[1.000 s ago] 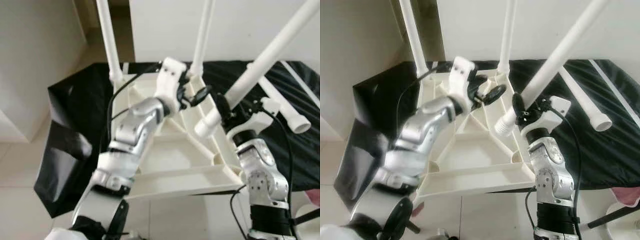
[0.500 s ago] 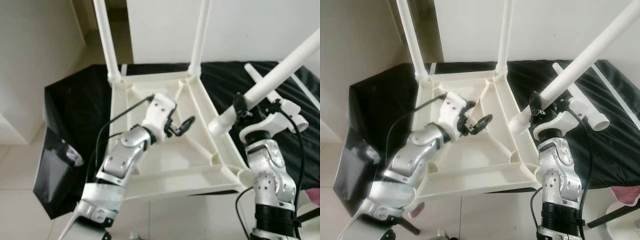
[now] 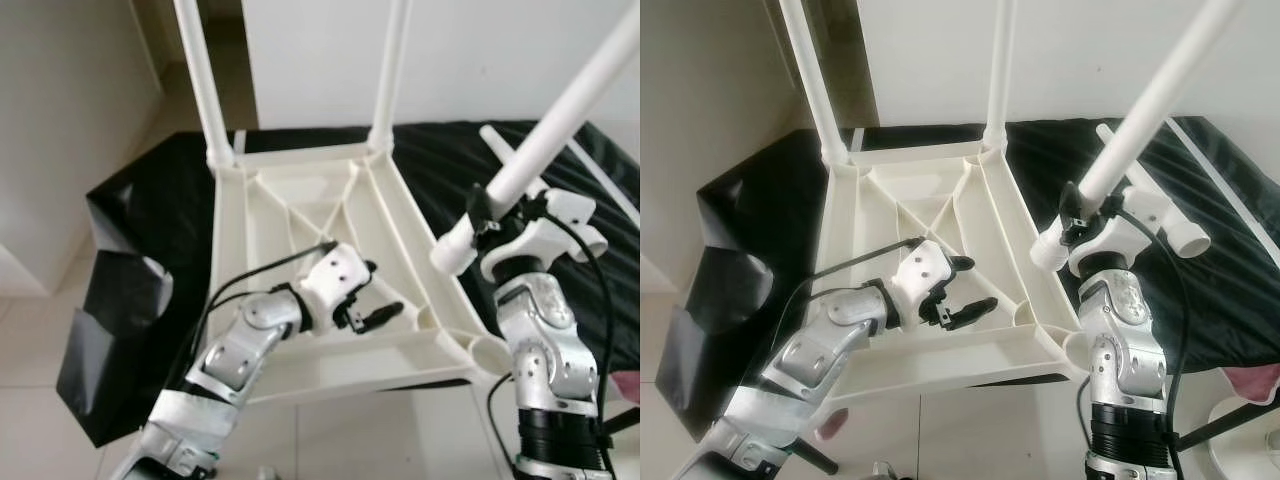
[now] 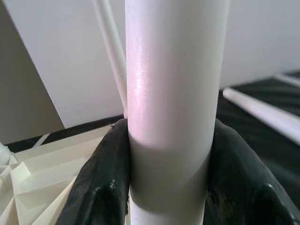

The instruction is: Building children table

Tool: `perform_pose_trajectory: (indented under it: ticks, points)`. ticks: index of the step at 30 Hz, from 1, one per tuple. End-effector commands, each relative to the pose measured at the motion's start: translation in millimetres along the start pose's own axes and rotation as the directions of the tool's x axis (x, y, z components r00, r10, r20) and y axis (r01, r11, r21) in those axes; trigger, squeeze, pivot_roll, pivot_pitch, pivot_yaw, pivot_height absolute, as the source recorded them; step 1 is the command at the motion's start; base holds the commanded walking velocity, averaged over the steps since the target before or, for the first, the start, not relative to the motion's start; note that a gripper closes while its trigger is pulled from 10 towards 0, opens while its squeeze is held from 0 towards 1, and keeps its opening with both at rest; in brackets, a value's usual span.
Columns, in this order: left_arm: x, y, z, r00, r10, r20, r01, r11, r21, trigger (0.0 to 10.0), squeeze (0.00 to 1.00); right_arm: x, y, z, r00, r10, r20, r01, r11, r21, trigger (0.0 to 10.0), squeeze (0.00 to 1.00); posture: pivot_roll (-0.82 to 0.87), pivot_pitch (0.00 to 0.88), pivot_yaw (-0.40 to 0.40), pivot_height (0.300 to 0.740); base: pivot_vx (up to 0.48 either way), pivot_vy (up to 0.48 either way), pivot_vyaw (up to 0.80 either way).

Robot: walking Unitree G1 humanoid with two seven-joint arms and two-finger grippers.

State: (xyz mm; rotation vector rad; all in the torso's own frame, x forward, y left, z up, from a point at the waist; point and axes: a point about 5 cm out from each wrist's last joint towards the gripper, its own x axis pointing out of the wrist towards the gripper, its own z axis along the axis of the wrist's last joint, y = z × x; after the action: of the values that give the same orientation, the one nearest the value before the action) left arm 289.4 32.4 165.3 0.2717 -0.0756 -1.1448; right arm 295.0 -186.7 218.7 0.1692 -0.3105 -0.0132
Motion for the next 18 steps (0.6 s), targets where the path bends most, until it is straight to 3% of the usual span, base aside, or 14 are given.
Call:
perform_pose_trajectory:
  ticks: [1, 11, 18]
  points:
    - [-1.2, -5.8, 0, 0.998, -0.064, 0.005, 0.064, 0.998, -0.018, 10.0, 0.0, -1.8, 4.2, 3, 1.0, 0.025, 0.019, -0.024, 0.999, -0.024, 10.0, 0.0, 0.03, 0.0, 0.009, 0.74, 0.0, 0.0, 0.0]
    - [-5.9, -28.7, -13, 0.969, -0.245, -0.039, 0.246, 0.969, 0.024, 10.0, 0.0, -3.1, 3.3, 0, 1.0, 0.012, 0.0, -0.012, 0.998, -0.064, 10.0, 0.0, 0.03, 0.0, 0.012, 0.74, 0.0, 0.0, 0.0]
    - [-1.3, -28.0, -24, 0.968, -0.224, -0.112, 0.234, 0.968, 0.09, 10.0, 0.0, -4.3, 4.8, -4, 1.0, 0.012, -0.015, -0.013, 0.997, -0.073, 10.0, 0.0, 0.03, 0.0, 0.014, 0.74, 0.0, 0.0, 0.0]
